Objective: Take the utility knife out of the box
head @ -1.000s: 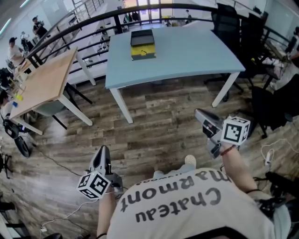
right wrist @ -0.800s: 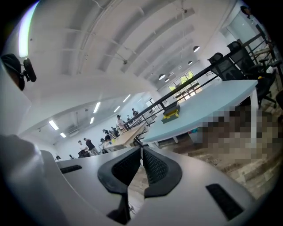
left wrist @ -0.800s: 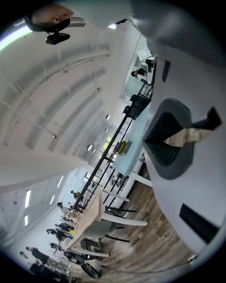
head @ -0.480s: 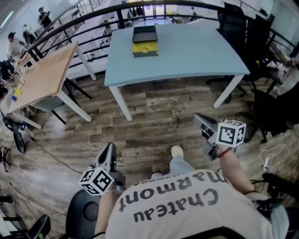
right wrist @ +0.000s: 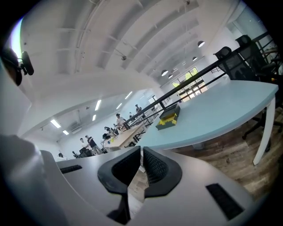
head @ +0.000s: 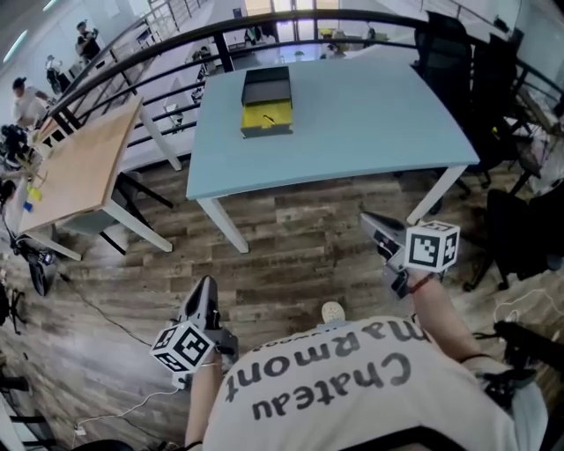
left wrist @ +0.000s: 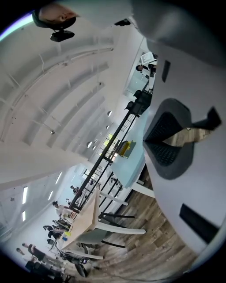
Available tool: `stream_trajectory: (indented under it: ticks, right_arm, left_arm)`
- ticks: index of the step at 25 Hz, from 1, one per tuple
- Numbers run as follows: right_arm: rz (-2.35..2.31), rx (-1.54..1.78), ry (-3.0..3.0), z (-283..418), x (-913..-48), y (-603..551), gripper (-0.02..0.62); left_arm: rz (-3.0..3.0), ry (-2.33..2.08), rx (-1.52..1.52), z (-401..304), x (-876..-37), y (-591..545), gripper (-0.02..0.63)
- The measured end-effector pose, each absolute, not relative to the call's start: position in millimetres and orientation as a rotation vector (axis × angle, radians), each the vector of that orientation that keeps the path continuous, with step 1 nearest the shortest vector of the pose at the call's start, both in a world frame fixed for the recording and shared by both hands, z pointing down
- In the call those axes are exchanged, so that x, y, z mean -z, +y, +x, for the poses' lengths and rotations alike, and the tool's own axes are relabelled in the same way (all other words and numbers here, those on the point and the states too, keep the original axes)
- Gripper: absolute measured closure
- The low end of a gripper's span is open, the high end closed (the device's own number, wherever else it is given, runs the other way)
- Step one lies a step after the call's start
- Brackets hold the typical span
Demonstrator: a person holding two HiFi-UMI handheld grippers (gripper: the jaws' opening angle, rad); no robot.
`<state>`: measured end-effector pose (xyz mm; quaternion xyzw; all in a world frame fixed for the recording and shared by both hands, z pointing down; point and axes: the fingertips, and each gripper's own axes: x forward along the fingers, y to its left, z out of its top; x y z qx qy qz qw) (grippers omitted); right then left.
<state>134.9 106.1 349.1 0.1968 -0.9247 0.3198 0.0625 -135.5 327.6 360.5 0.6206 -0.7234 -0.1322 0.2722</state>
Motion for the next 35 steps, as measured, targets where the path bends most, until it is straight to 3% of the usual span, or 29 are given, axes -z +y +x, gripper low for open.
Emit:
stream_trajectory:
  ticks: [14, 35]
  right_arm:
    - [0.433, -0.914, -2.816, 137, -354, -26, 0.551]
    - [0.352, -1.2, -2.626, 107, -429, -62, 0.551]
  left_arm:
    - [1.612, -2.004, 0.417, -101, -371, 207, 0.603]
    - [1.507, -1.917, 0.228, -91, -399, 156, 0.603]
